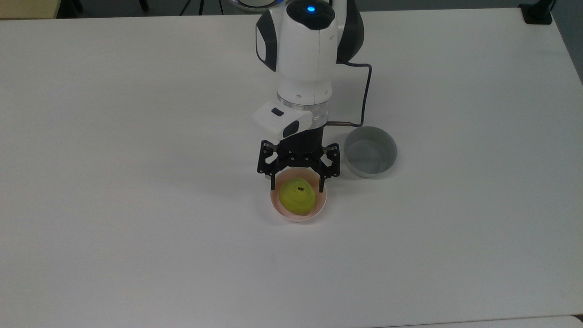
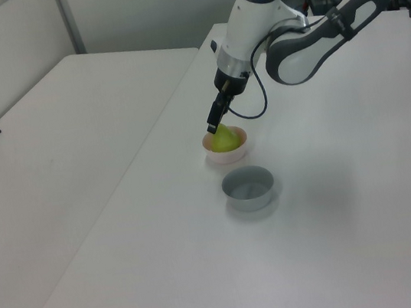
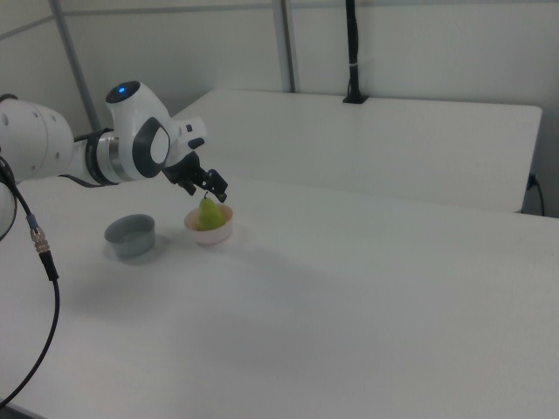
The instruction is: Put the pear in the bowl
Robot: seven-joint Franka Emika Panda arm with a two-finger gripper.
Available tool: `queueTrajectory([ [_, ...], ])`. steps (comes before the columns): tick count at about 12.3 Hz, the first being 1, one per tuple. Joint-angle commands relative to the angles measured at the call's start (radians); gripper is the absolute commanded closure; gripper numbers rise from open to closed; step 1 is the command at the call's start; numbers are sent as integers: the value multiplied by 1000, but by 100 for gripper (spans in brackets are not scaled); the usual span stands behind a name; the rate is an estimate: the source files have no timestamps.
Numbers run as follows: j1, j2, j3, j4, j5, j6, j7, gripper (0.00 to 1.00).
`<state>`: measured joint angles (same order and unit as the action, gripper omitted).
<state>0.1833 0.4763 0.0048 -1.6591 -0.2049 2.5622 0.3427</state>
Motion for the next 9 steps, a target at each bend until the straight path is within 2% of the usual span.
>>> queueTrajectory([
  [1,-11,-122,-8,-14,15,-178,7,0],
  [5,-35,-238,-6,-14,42,-373,-23,0],
  [9,-67,-353,-12,-14,148,-600,-148,0],
])
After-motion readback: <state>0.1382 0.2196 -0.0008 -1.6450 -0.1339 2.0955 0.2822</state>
